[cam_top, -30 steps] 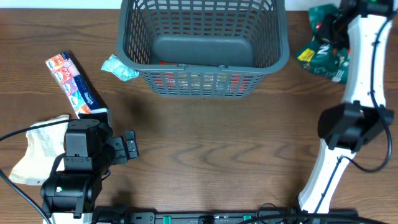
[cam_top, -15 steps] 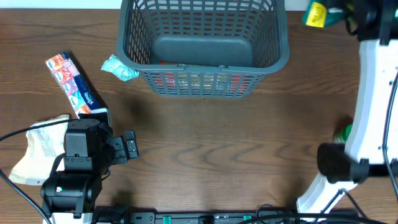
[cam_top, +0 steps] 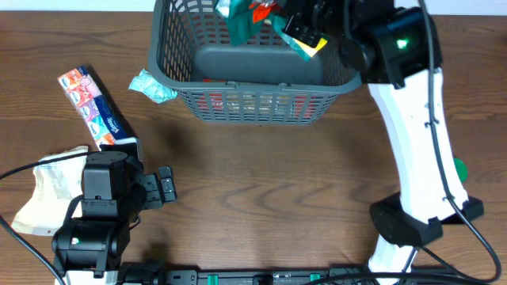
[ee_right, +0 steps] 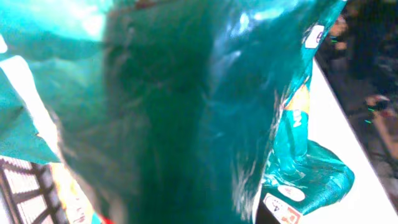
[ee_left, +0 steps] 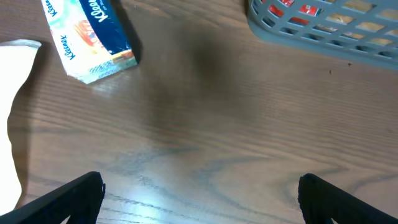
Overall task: Pack container
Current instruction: 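Lift the Nescafe pouch and carry it into the basket with the right gripper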
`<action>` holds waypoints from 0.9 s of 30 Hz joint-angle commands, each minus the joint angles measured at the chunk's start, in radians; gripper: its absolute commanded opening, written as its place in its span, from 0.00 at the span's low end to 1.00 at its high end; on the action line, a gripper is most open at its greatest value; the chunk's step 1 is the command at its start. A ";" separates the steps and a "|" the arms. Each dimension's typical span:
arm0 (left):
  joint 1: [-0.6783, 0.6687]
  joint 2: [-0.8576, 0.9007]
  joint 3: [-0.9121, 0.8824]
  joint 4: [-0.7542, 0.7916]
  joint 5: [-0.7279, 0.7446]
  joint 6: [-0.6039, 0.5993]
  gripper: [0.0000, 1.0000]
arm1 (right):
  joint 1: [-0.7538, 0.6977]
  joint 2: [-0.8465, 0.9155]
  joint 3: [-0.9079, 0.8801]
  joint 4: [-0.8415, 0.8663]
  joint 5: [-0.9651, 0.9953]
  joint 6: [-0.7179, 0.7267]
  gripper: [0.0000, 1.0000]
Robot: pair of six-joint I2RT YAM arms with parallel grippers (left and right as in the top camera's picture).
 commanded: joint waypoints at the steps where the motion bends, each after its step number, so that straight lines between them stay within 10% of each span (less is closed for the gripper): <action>1: -0.005 -0.001 0.021 -0.003 -0.008 -0.001 0.98 | -0.005 0.046 0.020 0.003 -0.045 -0.039 0.01; 27: -0.005 -0.001 0.021 -0.003 -0.008 -0.001 0.99 | 0.001 0.378 0.019 -0.127 -0.129 0.022 0.01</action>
